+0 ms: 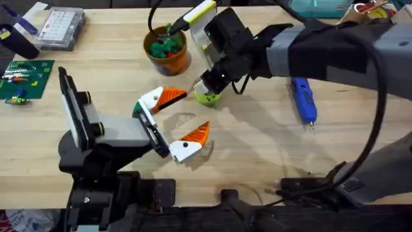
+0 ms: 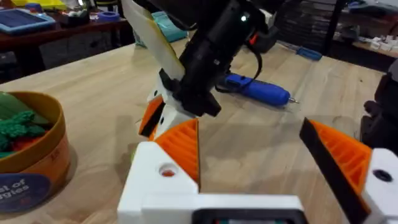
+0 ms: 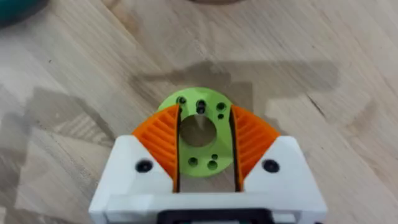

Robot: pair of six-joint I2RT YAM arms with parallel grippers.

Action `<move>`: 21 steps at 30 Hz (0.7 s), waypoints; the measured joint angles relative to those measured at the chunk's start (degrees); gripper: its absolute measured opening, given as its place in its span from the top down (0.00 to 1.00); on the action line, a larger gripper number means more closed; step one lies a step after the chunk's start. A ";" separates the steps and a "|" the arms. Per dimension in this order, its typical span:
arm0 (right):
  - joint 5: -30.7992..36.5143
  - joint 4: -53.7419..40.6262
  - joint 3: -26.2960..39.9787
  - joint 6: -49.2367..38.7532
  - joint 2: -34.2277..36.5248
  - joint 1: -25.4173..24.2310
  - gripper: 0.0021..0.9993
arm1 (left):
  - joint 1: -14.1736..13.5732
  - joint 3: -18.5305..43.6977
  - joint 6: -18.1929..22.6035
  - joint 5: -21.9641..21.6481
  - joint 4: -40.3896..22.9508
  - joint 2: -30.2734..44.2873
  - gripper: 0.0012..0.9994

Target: Pick up the gripper from the table and insert it into the empty holder that is missing its gripper. Then pick up a screw, insert it into the mounting hole, and use the screwdriver to tighten it. Finally, clean up the table by picking up the vegetable and placing it into the bucket.

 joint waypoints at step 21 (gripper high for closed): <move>-0.18 0.35 0.00 -0.20 0.04 0.40 0.63 | 0.00 0.00 -0.02 0.00 0.00 0.00 0.01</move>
